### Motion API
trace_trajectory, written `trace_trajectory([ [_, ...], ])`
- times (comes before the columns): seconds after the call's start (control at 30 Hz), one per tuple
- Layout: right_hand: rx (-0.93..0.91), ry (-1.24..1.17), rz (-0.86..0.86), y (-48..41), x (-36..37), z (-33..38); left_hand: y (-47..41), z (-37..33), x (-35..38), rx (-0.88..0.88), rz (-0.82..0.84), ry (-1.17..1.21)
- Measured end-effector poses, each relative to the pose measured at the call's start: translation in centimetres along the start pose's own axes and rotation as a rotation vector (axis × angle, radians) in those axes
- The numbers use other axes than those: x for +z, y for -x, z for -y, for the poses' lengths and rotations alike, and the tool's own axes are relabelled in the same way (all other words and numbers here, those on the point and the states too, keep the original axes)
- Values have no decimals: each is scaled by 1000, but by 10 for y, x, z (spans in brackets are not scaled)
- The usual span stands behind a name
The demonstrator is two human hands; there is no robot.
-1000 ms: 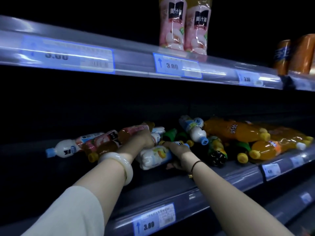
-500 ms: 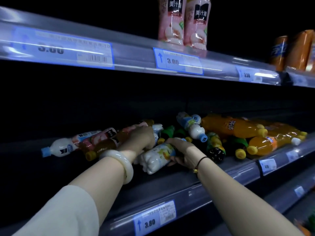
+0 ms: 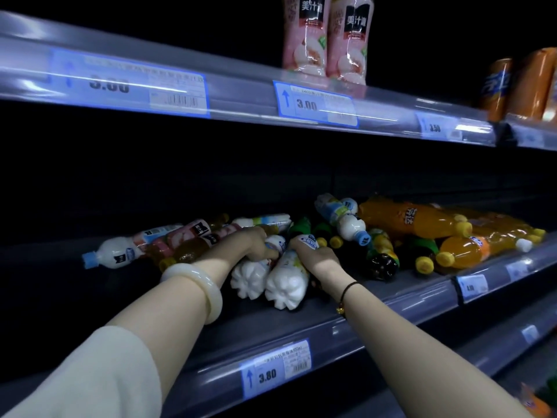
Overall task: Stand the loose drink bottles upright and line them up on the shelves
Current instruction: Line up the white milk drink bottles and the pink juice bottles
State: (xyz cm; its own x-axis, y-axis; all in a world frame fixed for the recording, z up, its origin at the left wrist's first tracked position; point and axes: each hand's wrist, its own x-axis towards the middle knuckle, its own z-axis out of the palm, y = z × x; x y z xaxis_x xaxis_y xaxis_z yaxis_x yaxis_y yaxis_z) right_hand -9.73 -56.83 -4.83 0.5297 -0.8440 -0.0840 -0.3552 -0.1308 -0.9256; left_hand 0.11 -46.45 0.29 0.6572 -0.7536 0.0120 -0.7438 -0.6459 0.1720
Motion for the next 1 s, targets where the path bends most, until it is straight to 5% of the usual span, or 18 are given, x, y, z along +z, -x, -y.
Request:
trace_trajectory([
  [0.2, -68, -39, -2, 11, -6, -4, 6, 9, 7, -47, 70, 181],
  [0.4, -257, -253, 58, 22, -5, 4, 21, 39, 32, 21, -111, 1119],
  [0.53, -502, -322, 208, 52, 10, 17, 56, 64, 24, 25, -214, 1423],
  [0.73, -572, -356, 402, 95, 78, 36, 125, 123, 18, -59, -468, 1400],
  [1.0, -558, -427, 684, 170, 196, 65, 206, 216, 5, -262, -817, 1053],
])
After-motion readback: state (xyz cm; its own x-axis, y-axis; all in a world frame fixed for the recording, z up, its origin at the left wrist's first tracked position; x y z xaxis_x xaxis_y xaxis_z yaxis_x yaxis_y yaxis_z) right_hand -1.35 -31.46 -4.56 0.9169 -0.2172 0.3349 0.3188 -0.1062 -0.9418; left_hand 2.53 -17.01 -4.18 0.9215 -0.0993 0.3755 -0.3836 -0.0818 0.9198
